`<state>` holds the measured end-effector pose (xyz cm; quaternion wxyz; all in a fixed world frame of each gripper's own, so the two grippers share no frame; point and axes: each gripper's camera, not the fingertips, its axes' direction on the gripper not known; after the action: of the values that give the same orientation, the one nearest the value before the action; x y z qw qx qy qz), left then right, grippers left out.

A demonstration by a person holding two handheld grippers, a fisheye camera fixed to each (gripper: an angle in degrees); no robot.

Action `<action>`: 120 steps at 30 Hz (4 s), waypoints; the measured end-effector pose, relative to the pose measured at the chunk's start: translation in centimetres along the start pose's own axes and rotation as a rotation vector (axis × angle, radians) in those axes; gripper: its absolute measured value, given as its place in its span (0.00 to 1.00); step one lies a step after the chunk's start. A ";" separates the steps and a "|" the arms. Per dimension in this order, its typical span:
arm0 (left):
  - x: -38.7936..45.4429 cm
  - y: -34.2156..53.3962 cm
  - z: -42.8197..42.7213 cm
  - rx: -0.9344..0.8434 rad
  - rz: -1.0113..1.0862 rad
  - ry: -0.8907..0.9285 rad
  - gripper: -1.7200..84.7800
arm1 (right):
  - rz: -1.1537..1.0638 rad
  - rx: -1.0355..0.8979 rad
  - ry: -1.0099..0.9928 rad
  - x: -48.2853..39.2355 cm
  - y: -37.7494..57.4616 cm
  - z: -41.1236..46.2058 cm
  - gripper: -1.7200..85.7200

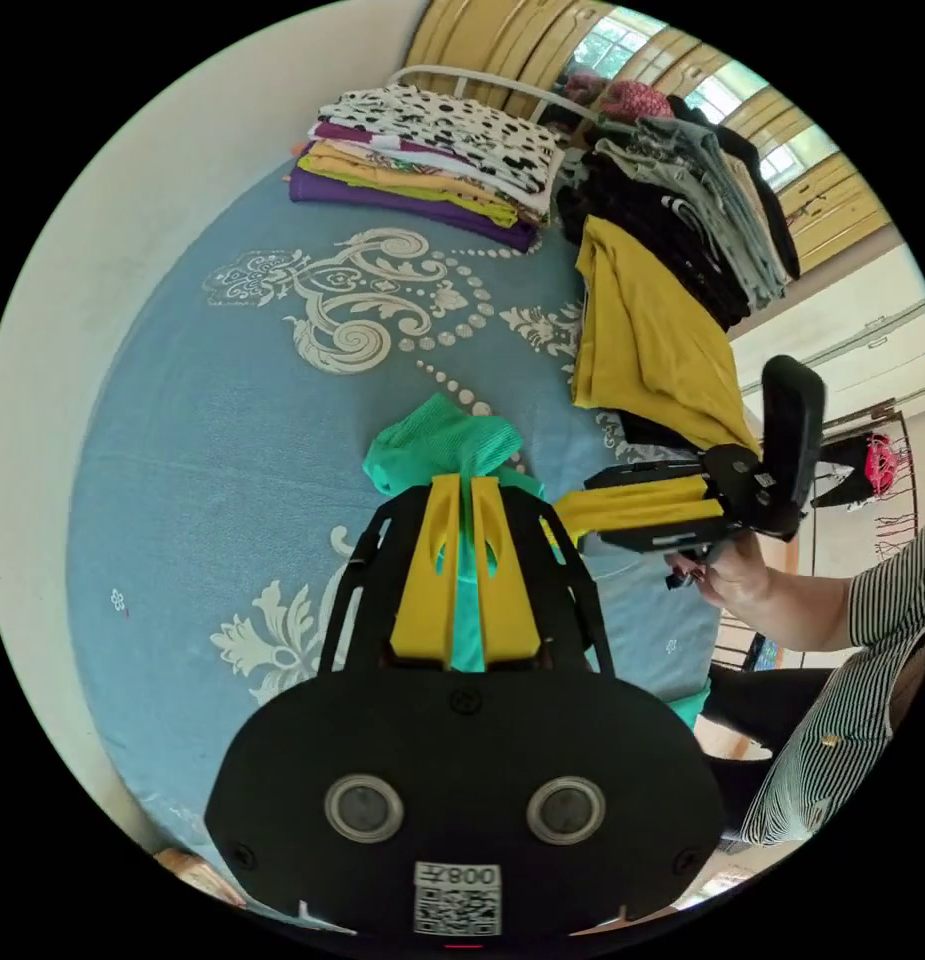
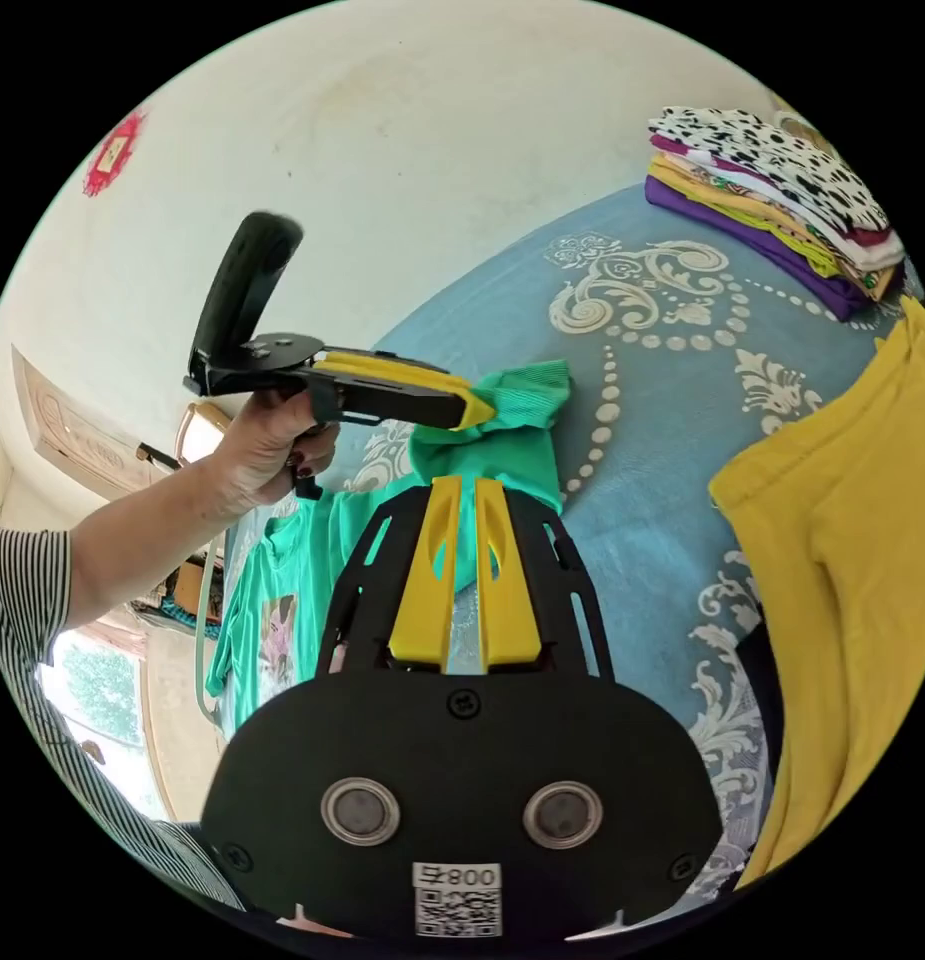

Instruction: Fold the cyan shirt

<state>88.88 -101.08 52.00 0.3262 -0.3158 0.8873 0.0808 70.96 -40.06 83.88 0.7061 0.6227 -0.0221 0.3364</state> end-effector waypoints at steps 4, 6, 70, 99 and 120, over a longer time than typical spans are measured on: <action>-2.3 2.2 -3.8 0.235 -0.082 0.260 0.04 | 0.073 0.083 -0.082 3.7 1.3 -3.6 0.08; -3.9 3.3 -6.2 0.373 -0.097 0.468 0.04 | 0.076 0.089 -0.130 4.5 1.7 -4.5 0.09; -1.8 74.6 -44.3 0.423 -0.587 0.433 0.05 | -0.520 -0.362 -0.714 -49.1 16.6 20.1 0.04; 2.6 93.4 -47.3 0.368 -0.765 0.165 0.10 | -0.943 -0.605 -0.253 -69.3 25.1 37.5 0.05; 5.1 96.1 -46.6 0.464 -0.985 -0.020 0.04 | -0.693 -0.546 -0.441 -66.4 21.7 36.5 0.02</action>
<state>2.28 -44.29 78.84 0.3951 -0.6130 0.6258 -0.2766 22.91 -102.40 80.93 0.8924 0.4421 -0.0498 -0.0759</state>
